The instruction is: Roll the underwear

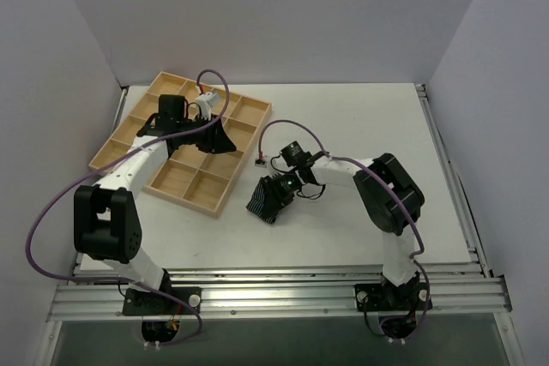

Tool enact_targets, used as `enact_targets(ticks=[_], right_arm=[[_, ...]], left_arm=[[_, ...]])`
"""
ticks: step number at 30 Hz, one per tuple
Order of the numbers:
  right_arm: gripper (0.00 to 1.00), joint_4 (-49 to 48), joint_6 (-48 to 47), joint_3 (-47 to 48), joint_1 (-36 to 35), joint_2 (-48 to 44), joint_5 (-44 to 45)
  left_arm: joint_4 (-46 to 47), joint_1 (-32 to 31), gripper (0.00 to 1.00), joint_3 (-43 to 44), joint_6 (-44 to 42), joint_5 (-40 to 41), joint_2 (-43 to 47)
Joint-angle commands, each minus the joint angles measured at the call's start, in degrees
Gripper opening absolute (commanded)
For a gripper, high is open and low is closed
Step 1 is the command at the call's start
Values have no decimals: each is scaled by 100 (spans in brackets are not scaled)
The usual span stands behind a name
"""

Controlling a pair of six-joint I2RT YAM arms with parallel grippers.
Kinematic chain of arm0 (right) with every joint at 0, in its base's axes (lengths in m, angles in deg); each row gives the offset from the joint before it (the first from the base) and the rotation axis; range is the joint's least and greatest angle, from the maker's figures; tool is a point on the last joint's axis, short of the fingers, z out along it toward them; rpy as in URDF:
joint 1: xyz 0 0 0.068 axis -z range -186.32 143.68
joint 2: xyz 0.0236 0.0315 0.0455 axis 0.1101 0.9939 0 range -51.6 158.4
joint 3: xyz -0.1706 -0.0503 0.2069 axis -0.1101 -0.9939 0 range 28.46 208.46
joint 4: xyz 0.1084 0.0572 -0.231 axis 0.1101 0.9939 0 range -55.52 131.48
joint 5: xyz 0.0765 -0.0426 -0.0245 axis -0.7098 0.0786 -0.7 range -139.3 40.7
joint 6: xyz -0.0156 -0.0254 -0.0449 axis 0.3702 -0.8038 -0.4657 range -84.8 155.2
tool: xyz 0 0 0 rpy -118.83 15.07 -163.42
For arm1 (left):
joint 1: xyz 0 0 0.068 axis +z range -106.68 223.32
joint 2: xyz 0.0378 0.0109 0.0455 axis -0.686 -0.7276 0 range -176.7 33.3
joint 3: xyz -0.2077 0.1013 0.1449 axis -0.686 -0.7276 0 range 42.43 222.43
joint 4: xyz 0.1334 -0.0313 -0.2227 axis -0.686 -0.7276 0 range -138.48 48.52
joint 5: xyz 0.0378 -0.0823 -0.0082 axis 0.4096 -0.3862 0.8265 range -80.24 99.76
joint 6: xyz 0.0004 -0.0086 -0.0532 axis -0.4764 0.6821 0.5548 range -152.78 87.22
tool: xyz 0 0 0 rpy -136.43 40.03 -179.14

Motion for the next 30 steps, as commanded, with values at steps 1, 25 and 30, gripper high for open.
enact_targets(ticks=[1, 25, 30], right_arm=[[3, 1004, -183, 138, 27, 679, 13], [3, 759, 282, -134, 581, 1260, -137], [3, 741, 256, -116, 590, 1331, -190]], left_arm=[[163, -11, 39, 102, -257, -998, -253], [-1097, -1118, 47, -749, -1006, 21, -527], [-481, -1364, 48, -907, -961, -181, -545]])
